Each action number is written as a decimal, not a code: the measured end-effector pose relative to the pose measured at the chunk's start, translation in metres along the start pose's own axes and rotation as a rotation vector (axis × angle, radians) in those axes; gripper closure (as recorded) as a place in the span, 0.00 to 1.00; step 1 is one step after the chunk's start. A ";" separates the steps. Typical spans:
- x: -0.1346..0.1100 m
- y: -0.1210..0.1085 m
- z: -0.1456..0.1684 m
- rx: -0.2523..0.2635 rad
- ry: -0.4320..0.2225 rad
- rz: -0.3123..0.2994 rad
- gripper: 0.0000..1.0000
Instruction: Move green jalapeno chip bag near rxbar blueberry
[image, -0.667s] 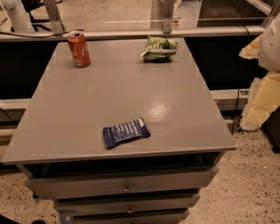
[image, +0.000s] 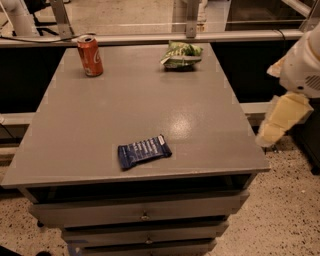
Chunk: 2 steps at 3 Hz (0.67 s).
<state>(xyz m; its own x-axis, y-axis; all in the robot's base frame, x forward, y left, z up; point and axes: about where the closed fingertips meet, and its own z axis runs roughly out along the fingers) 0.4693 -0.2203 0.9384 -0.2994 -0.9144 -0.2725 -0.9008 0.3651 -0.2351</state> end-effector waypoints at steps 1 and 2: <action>-0.007 -0.053 0.045 0.056 -0.106 0.095 0.00; -0.028 -0.119 0.080 0.123 -0.260 0.177 0.00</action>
Offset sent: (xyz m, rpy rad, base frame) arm 0.2491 -0.0093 -0.0414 0.4646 -0.3355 -0.2200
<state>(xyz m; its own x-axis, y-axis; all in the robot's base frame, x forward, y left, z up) 0.6097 -0.2243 0.8995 -0.3438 -0.7653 -0.5441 -0.7924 0.5474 -0.2693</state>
